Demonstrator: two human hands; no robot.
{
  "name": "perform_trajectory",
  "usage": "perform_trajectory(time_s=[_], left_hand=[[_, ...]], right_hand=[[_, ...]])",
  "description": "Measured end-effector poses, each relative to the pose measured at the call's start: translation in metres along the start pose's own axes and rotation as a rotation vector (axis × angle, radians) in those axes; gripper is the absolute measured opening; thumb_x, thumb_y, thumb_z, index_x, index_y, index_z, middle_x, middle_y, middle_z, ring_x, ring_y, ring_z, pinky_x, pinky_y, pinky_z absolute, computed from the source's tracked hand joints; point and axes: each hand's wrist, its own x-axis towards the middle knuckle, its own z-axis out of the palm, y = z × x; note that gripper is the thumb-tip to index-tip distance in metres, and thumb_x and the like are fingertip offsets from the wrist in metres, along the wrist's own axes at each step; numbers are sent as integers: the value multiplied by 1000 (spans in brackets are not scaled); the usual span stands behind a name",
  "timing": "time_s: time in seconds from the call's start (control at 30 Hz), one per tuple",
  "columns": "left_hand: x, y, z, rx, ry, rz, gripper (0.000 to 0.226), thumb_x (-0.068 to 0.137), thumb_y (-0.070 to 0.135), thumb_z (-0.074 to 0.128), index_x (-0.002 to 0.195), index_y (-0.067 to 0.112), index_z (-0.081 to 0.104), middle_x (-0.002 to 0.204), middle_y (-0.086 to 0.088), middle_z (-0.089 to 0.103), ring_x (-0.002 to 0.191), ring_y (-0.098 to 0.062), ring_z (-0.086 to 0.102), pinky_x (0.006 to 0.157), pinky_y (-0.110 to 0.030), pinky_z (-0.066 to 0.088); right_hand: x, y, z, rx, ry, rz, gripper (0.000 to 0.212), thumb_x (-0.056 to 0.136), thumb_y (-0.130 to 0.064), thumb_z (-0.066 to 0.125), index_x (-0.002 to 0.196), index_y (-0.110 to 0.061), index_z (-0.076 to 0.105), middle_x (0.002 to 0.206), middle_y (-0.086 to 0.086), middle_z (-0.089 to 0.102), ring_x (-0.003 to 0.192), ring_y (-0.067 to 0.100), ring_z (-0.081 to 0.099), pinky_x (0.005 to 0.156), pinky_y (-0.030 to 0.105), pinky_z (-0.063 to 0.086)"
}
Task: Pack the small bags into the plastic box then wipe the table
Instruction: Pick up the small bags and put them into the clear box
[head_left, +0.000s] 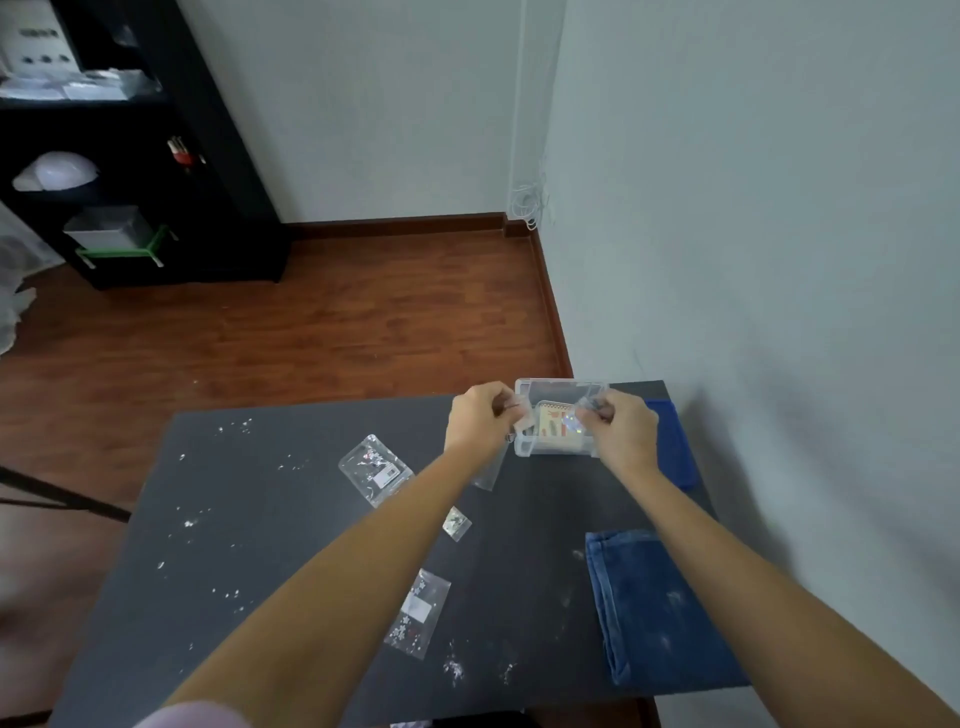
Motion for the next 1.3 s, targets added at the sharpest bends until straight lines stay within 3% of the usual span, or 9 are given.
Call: perform_trajectory(time_s=[0.17, 0.3, 0.37, 0.47, 0.63, 0.83, 0.97, 1.17, 1.3], left_hand=[[20, 15, 33, -30, -32, -110, 19, 75, 22, 79, 73, 19, 61, 71, 6, 62, 68, -13, 59, 64, -26, 49], [21, 7, 35, -21, -37, -116, 24, 72, 25, 82, 87, 18, 64, 81, 5, 66, 73, -11, 60, 70, -27, 52], [18, -3, 24, -24, -10, -97, 25, 72, 26, 82, 90, 19, 65, 81, 7, 65, 73, -8, 59, 70, -23, 51], [8, -26, -9, -39, 22, -86, 22, 72, 24, 82, 87, 19, 68, 78, 6, 66, 71, -5, 59, 68, -14, 46], [-40, -82, -89, 193, -123, -46, 19, 72, 20, 80, 86, 24, 68, 81, 6, 68, 70, -3, 60, 70, -16, 46], [-104, -146, -128, 568, -498, -66, 46, 71, 18, 79, 115, 19, 66, 107, 0, 60, 93, -18, 62, 82, -23, 48], [-120, -165, -116, 557, -492, -53, 51, 75, 18, 71, 124, 26, 58, 113, 0, 52, 97, -21, 59, 89, -35, 49], [-117, -169, -106, 615, -498, -61, 48, 73, 22, 78, 115, 24, 55, 117, -1, 49, 104, -23, 54, 84, -42, 51], [-110, -165, -103, 700, -549, -48, 43, 74, 22, 77, 111, 19, 56, 119, -3, 50, 109, -23, 52, 83, -37, 49]], right_hand=[[20, 12, 9, -40, 15, 98, 16, 79, -19, 79, 82, -5, 72, 78, 10, 72, 77, 24, 67, 66, 27, 43], [26, 16, 17, -86, -24, 82, 30, 81, -24, 78, 106, -7, 73, 101, 10, 75, 100, 29, 66, 83, 36, 53], [23, 15, 18, -150, 13, 36, 39, 84, -28, 75, 118, -10, 69, 111, 9, 73, 108, 30, 58, 89, 40, 50], [8, 9, 20, -127, 85, -190, 26, 87, -19, 71, 111, -8, 70, 107, 9, 71, 100, 28, 56, 80, 31, 44], [-42, -4, 54, -92, -335, -524, 6, 84, -4, 70, 89, -7, 72, 90, 6, 69, 83, 20, 62, 78, 39, 53], [-66, -13, 114, -458, -759, -575, 42, 89, -11, 66, 131, -14, 58, 132, 2, 56, 126, 23, 45, 106, 33, 37], [-68, -20, 134, -686, -810, -737, 53, 92, -8, 59, 143, -16, 46, 144, 0, 46, 133, 24, 37, 109, 37, 33], [-70, -30, 138, -765, -794, -703, 43, 90, -11, 59, 132, -19, 51, 124, 2, 58, 123, 24, 44, 101, 37, 36], [-75, -36, 133, -719, -821, -633, 18, 86, -4, 57, 98, -16, 62, 105, 6, 66, 104, 27, 57, 93, 39, 43]])
